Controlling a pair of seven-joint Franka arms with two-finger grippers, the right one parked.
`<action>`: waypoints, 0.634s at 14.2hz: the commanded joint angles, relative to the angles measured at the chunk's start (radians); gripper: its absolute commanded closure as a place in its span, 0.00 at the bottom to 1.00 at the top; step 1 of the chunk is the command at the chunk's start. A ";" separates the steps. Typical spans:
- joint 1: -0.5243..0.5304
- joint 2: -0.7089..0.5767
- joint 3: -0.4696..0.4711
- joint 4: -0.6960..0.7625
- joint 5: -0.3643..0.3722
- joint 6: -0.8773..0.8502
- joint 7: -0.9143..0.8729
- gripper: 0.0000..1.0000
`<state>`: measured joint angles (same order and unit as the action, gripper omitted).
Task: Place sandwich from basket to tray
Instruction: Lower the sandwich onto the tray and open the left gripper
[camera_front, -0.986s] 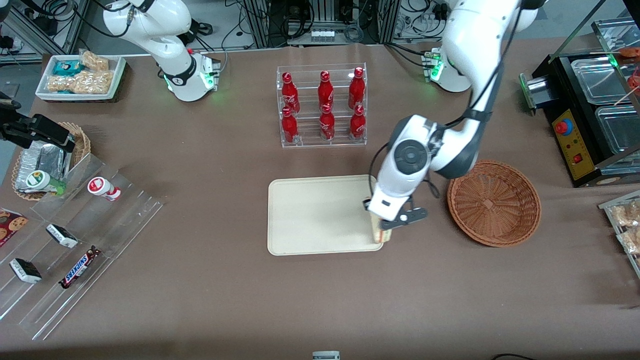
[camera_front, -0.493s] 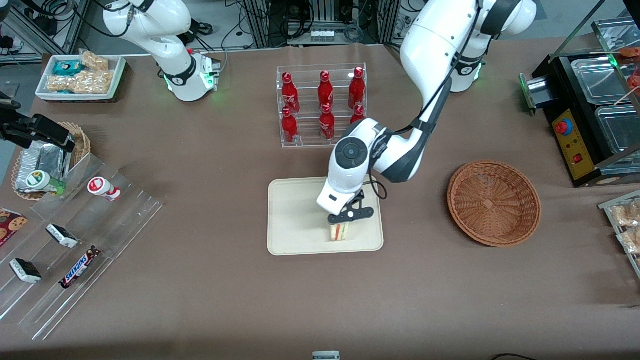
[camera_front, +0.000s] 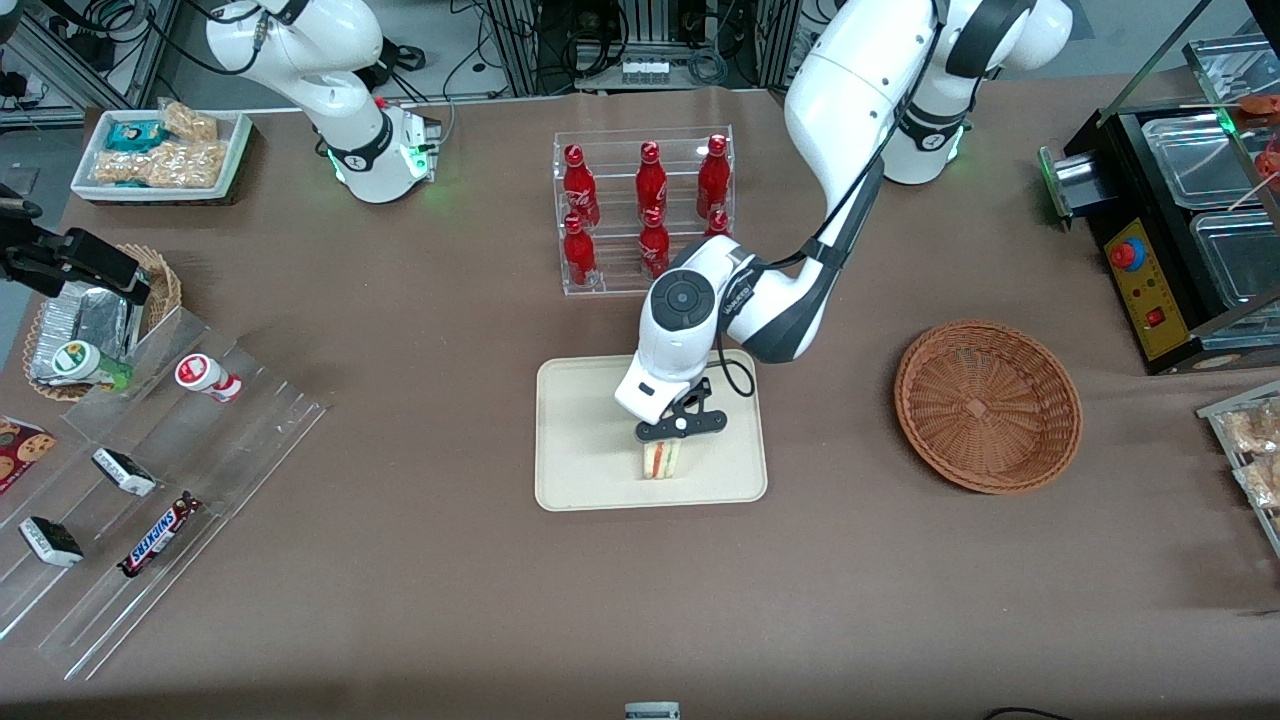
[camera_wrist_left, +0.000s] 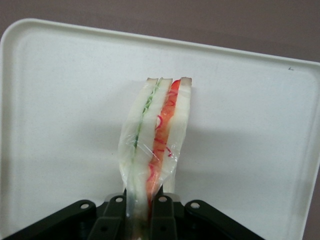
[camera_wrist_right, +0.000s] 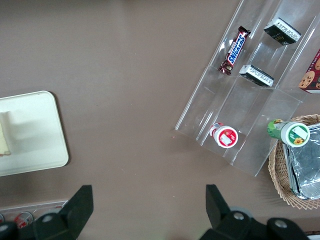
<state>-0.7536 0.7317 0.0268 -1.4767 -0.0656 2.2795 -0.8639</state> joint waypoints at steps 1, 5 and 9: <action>-0.015 0.023 0.015 0.023 -0.028 0.002 -0.027 0.23; -0.012 -0.023 0.016 0.029 -0.036 -0.015 -0.038 0.00; -0.004 -0.144 0.021 0.030 -0.023 -0.090 -0.030 0.00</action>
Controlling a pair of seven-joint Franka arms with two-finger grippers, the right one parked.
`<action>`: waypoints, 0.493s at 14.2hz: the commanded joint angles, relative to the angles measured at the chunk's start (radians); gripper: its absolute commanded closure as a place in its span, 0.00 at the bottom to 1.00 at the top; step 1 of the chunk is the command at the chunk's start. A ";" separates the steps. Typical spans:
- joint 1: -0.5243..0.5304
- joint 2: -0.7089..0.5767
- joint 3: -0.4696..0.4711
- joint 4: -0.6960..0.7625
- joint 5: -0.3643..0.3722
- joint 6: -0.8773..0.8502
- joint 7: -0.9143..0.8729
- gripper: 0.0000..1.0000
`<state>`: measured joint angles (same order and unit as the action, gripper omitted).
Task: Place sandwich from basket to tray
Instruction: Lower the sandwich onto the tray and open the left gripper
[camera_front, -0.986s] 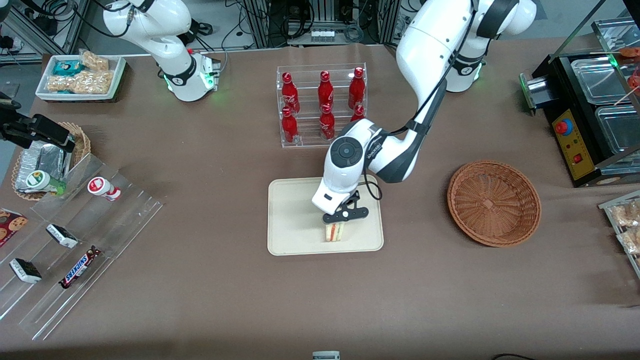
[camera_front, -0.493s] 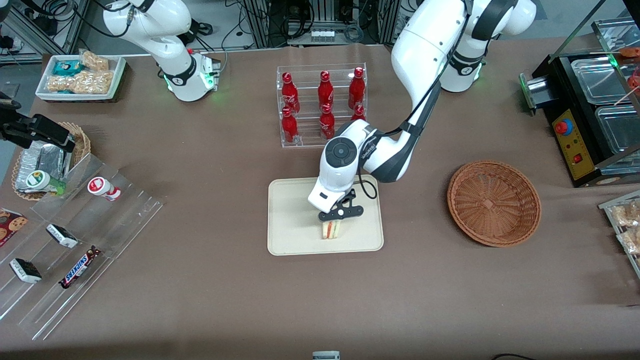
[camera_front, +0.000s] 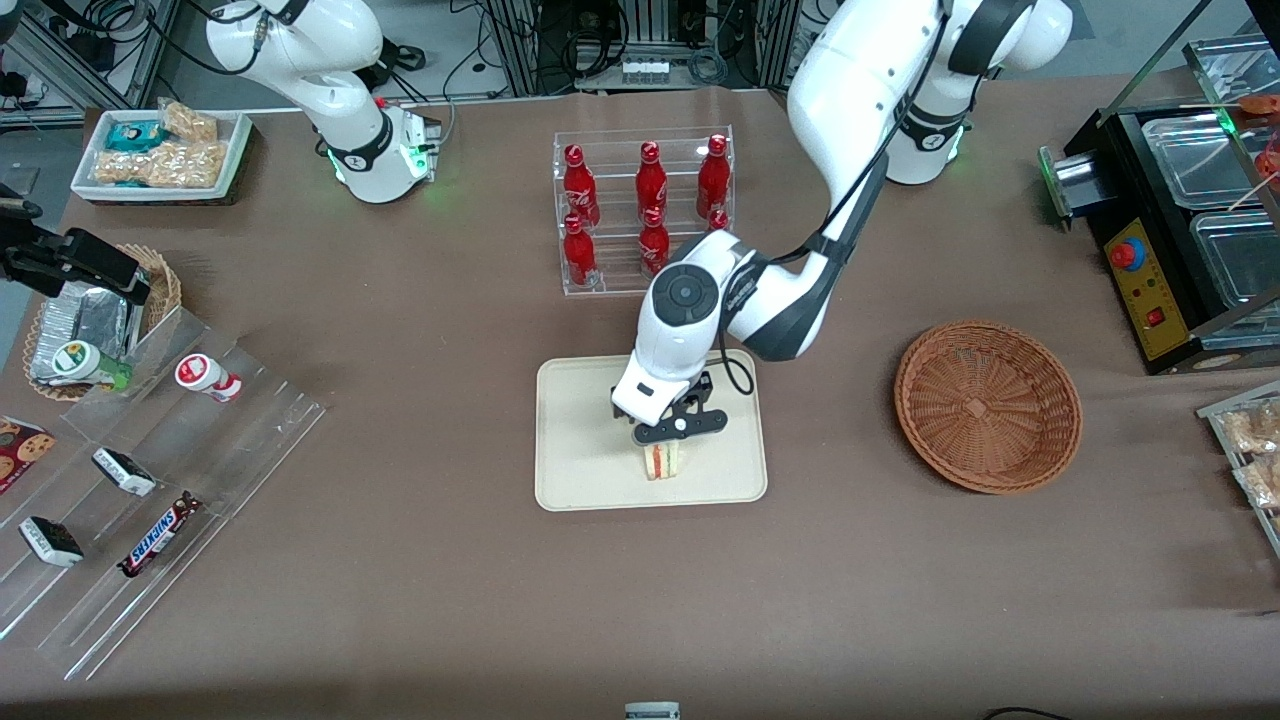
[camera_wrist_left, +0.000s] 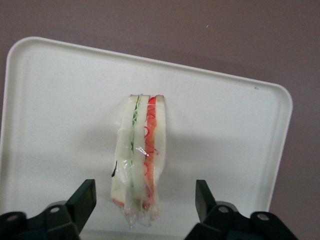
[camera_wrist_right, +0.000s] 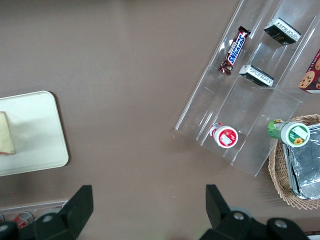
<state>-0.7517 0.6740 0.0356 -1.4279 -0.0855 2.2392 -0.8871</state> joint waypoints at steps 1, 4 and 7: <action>-0.002 -0.123 0.013 -0.025 -0.002 -0.068 -0.007 0.00; 0.005 -0.172 0.030 -0.019 0.025 -0.211 -0.004 0.00; 0.055 -0.241 0.046 -0.059 0.035 -0.312 0.123 0.00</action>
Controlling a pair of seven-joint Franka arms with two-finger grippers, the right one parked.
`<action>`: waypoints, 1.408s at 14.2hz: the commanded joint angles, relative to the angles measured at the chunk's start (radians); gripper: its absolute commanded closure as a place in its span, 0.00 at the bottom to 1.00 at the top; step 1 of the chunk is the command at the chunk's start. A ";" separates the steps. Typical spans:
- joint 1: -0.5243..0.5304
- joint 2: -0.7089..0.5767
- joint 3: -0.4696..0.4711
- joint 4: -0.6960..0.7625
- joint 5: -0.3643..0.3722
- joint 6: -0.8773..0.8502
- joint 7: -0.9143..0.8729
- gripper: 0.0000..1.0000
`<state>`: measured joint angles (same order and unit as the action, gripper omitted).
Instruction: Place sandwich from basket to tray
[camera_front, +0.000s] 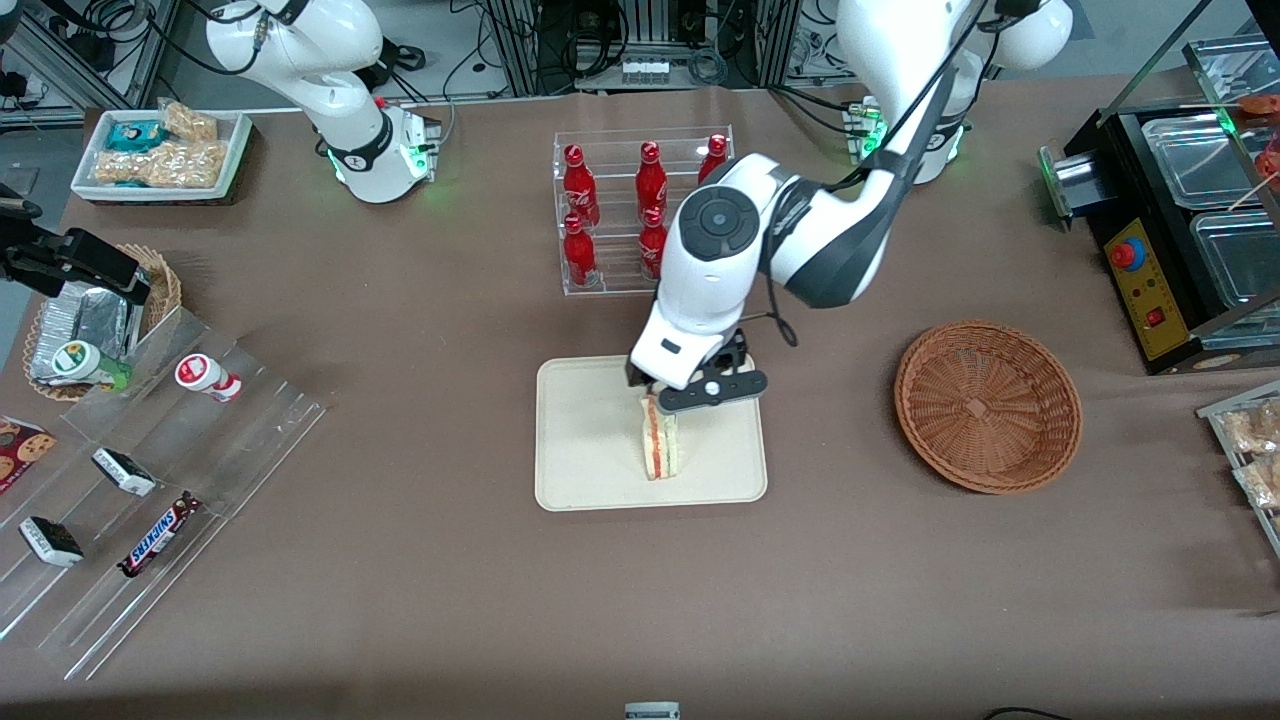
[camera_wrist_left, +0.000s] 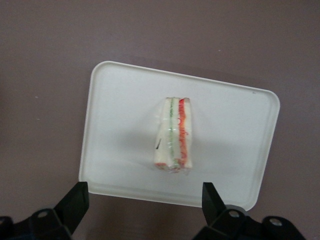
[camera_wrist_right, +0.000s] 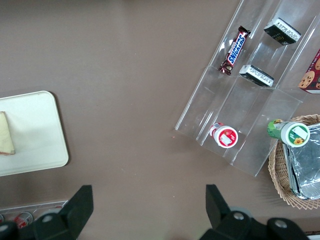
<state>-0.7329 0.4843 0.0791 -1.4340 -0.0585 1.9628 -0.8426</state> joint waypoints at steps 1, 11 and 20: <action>0.062 -0.065 0.002 -0.063 0.006 -0.041 0.097 0.00; 0.378 -0.335 0.002 -0.329 0.003 -0.114 0.474 0.00; 0.667 -0.507 -0.005 -0.315 0.013 -0.309 0.855 0.00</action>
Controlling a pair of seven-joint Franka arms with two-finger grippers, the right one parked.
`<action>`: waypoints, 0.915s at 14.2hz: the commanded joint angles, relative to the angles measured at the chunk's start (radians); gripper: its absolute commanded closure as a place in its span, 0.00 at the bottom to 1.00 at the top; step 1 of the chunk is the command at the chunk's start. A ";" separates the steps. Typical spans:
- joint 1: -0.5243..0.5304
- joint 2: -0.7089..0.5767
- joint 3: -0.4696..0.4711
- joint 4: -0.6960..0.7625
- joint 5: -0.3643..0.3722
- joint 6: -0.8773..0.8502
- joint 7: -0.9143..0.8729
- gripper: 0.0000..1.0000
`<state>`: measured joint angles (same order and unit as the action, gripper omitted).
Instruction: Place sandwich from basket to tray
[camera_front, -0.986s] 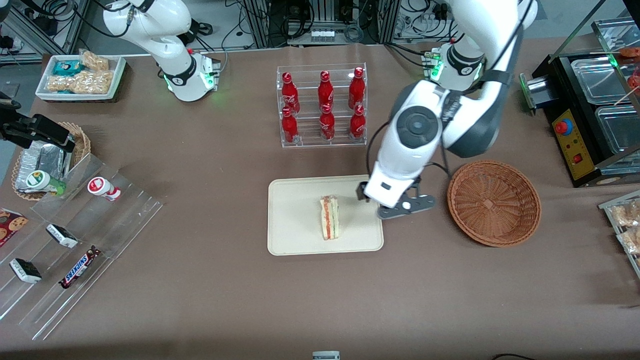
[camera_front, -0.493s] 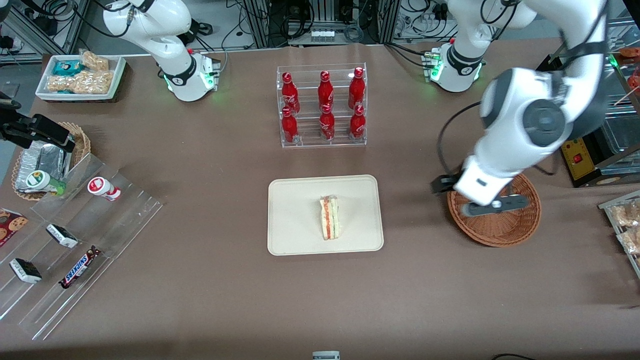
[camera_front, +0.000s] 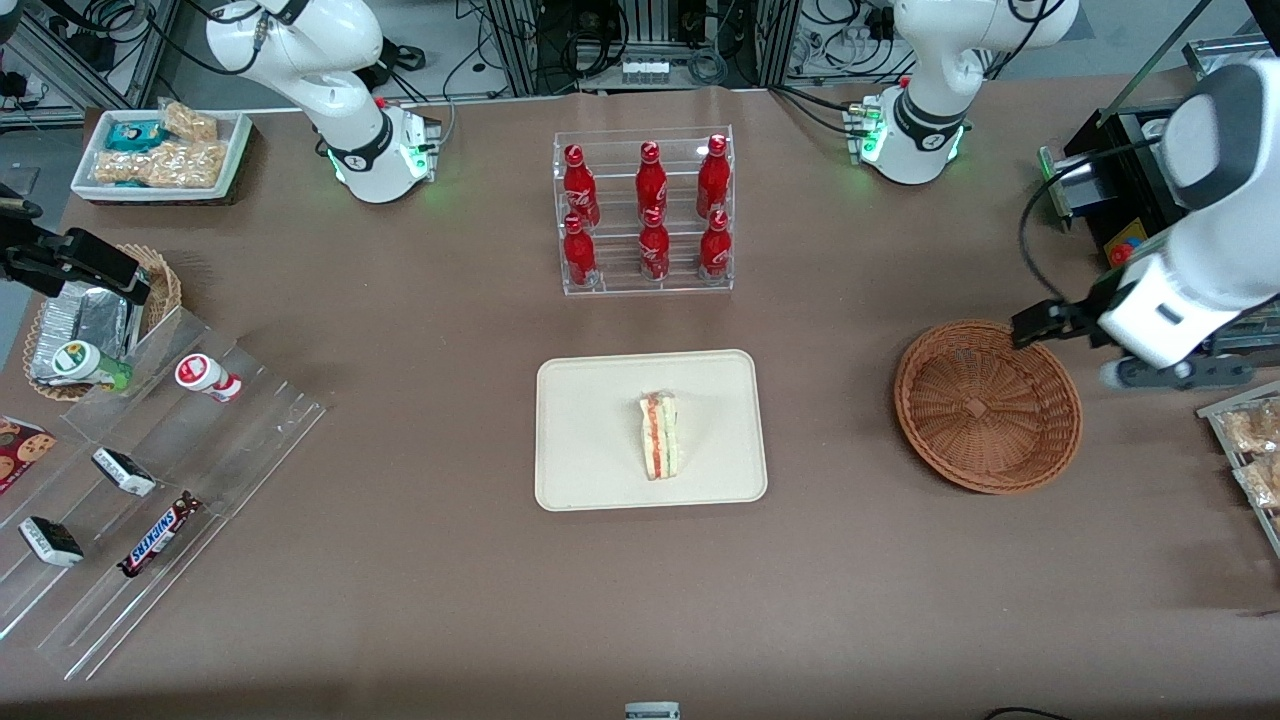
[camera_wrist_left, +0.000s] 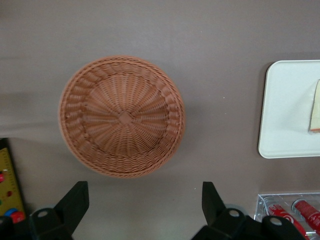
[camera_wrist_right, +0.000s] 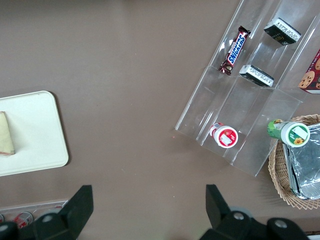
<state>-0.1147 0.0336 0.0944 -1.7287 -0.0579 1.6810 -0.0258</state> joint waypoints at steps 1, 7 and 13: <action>0.091 -0.055 -0.042 0.004 0.010 -0.047 0.055 0.00; 0.221 -0.035 -0.193 0.095 0.023 -0.064 0.072 0.00; 0.058 -0.026 -0.062 0.192 0.023 -0.089 0.067 0.00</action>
<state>-0.0068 -0.0111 -0.0013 -1.5845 -0.0509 1.6334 0.0351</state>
